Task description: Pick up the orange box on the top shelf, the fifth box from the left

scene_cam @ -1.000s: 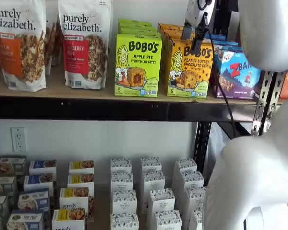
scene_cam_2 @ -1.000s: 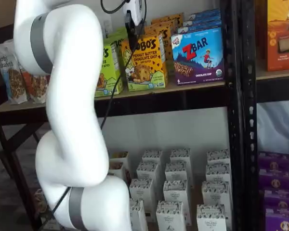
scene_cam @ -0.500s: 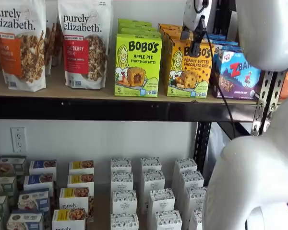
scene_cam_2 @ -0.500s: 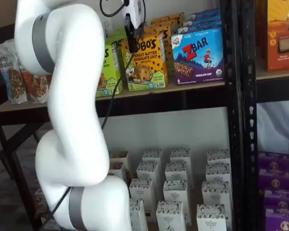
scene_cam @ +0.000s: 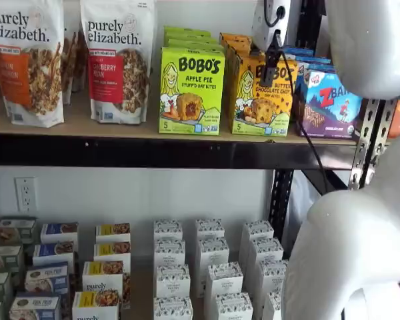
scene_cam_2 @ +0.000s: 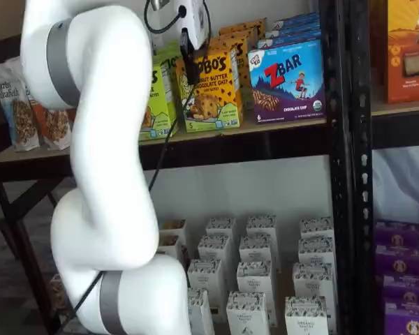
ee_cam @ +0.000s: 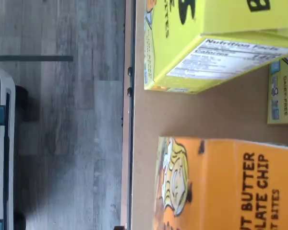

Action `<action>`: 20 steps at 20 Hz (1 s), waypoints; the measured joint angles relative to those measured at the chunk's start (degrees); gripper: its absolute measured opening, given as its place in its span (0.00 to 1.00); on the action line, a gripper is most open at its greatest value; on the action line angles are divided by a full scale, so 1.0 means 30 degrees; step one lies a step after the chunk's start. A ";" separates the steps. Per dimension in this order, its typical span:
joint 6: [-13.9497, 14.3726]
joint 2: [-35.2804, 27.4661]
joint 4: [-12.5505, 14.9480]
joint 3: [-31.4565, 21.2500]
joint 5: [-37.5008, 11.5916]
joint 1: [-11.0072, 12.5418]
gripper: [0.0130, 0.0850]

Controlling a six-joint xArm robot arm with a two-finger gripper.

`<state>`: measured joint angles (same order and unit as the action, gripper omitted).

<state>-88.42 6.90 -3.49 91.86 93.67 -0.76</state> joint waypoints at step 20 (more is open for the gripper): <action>-0.0119 0.0182 -0.0474 -0.0434 -0.0534 0.0175 0.67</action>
<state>-88.78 7.45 -4.91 90.56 92.07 -0.24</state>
